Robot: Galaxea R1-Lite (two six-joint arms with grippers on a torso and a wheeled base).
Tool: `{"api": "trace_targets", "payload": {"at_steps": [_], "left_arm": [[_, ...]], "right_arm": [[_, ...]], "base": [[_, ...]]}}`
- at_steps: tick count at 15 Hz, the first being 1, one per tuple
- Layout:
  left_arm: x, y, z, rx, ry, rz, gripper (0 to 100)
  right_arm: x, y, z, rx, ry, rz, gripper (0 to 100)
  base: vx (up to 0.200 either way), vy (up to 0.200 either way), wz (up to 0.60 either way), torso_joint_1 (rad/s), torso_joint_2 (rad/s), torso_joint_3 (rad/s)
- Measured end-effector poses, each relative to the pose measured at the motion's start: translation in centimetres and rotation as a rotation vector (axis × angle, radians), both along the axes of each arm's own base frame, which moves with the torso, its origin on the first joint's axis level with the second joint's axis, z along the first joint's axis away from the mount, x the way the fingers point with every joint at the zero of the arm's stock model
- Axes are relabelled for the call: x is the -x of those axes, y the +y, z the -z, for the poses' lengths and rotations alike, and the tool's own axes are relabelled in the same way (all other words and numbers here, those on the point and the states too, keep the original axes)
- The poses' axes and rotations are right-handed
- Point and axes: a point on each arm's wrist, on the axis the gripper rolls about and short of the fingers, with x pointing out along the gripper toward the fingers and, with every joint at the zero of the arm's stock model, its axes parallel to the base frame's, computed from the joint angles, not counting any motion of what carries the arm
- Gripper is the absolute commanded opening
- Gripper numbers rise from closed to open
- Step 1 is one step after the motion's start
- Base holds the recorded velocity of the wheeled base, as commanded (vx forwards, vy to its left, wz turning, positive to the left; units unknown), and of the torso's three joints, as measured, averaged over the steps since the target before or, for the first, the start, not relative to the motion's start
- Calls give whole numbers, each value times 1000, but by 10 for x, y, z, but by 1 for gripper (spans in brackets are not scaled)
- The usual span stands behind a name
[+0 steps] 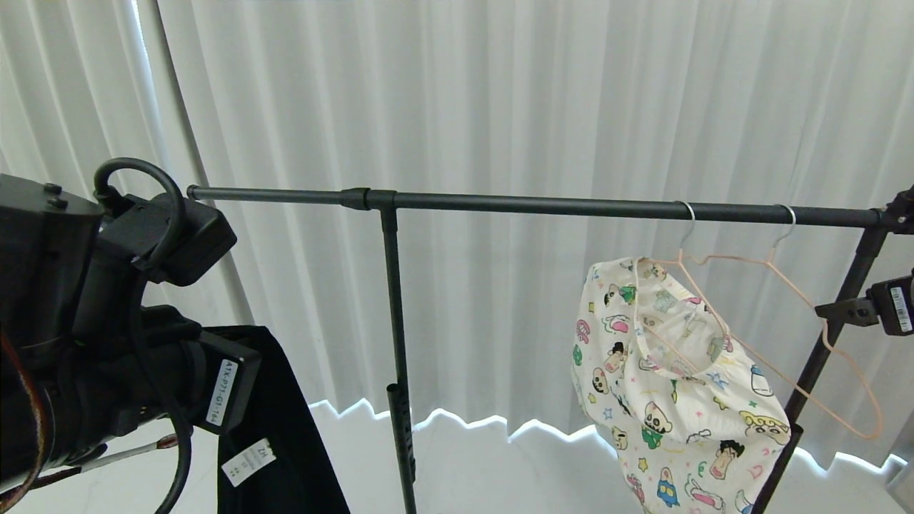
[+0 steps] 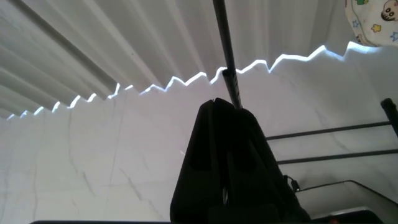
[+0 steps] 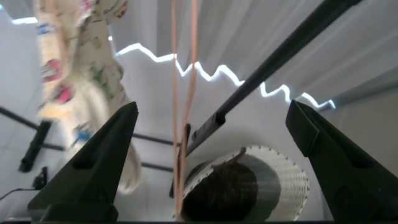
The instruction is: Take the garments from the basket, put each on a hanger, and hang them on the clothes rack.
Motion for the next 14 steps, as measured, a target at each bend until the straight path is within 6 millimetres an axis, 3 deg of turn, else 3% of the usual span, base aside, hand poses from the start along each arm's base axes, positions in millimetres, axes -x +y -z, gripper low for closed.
{"api": "trace_targets", "payload": {"at_steps": [4,14], "left_arm": [[0,0,-7,15,-24,-2,0],[7,6,-19,31,-82,-37,0]], "right_arm": [[-7,-12,30,-43,15,-71,100],[-36,-45,66,-152,28,-237,100]], "base": [[0,0,0,0,0,0],[0,0,0,0,0,0]]}}
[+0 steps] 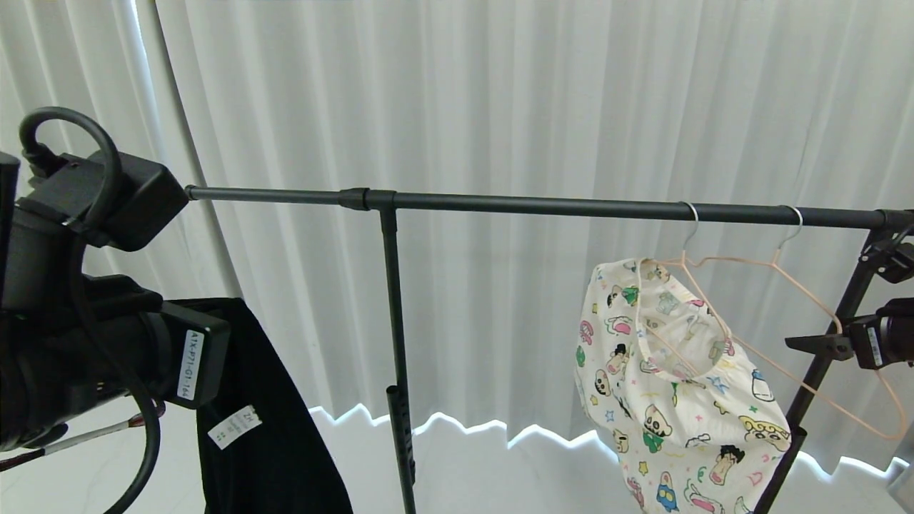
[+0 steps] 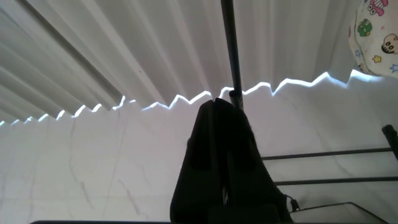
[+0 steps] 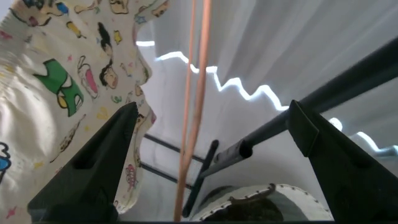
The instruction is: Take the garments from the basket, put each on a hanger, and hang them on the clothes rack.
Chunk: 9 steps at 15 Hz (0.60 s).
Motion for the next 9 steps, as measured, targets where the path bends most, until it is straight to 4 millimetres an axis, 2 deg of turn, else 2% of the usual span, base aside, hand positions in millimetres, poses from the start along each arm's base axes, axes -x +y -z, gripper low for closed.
{"api": "trace_targets", "payload": {"at_steps": [3,4,9], "left_arm": [[2,2,-3,9,-12,-1,0],[2,2,-3,9,-14,-1,0],[4,0,-4,3,-21,-1,0]], "right_arm": [[-3,-1,5,9,7,-29,100],[-4,0,7,19,8,-40,0],[-10,-2,7,24,8,-46,0]], "base": [[0,0,0,0,0,0],[0,0,0,0,0,0],[0,0,0,0,0,0]]}}
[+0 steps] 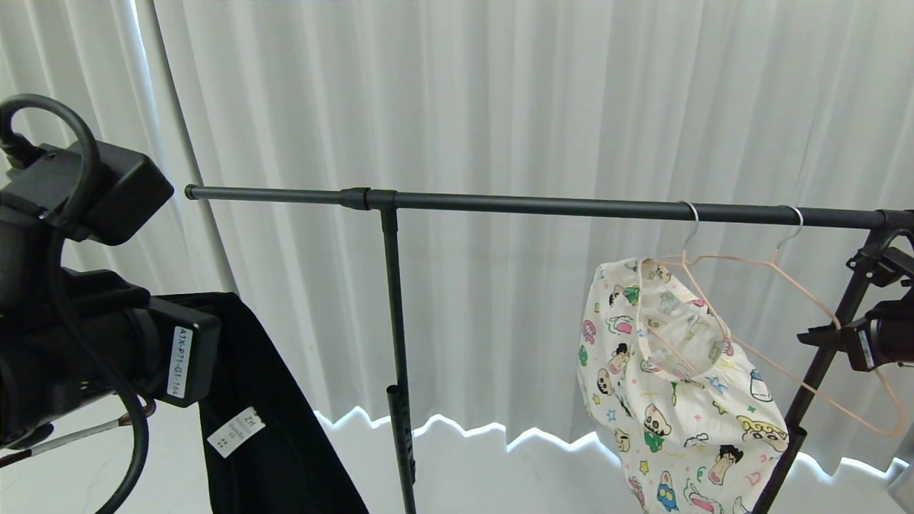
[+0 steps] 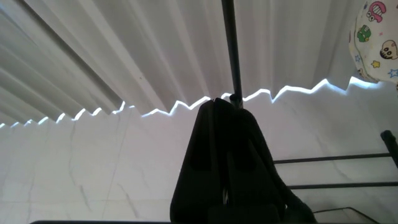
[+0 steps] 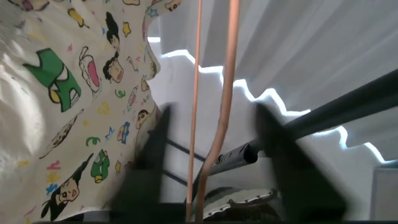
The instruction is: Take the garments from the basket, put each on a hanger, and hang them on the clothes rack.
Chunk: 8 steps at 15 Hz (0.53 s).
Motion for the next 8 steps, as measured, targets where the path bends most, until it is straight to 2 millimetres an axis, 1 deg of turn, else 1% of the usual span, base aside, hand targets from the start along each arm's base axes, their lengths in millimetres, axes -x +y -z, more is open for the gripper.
{"api": "trace_targets", "payload": {"at_steps": [4,8], "left_arm": [[0,0,0,-1,0,3,0],[1,-1,0,0,1,4,0]], "right_arm": [[-1,0,-1,-5,-5,-5,0],[3,0,-6,-25,-21,-8,0]], "base": [[0,0,0,0,0,0],[0,0,0,0,0,0]]}}
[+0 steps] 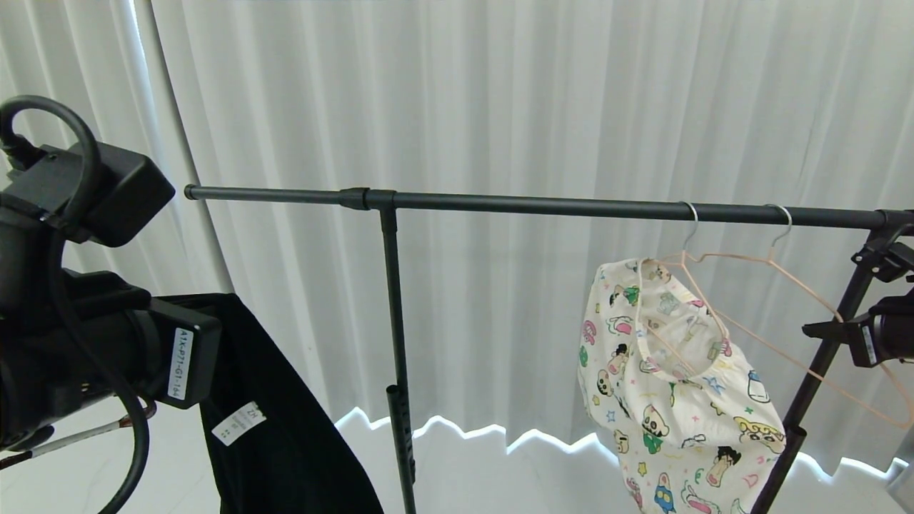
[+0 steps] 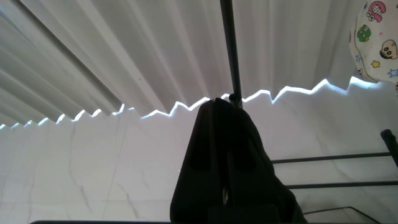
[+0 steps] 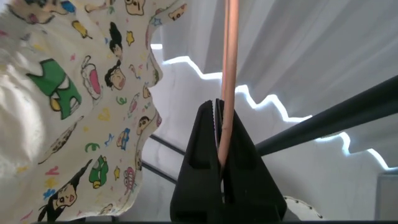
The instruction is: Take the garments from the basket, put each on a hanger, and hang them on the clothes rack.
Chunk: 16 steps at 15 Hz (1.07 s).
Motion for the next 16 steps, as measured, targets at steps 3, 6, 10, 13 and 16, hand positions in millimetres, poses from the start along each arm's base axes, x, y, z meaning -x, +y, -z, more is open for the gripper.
{"api": "trace_targets", "payload": {"at_steps": [3,6,10,13,16], "left_arm": [[0,0,0,1,0,-1,0],[0,1,-1,3,-3,-2,0],[3,3,-2,10,-11,-5,0],[3,7,-3,9,-22,-34,0],[4,8,-5,13,-29,-42,0]], "right_arm": [[10,2,-13,-64,-20,35,0],[26,8,-27,-104,-95,63,0],[55,17,-33,-145,-147,98,0],[85,26,-32,-144,-166,113,0],[112,33,-29,-116,-189,157,0]], "base": [[0,0,0,0,0,0],[0,0,0,0,0,0],[0,0,0,0,0,0],[-200,0,0,7,2,4],[-200,0,0,-2,1,4]]}}
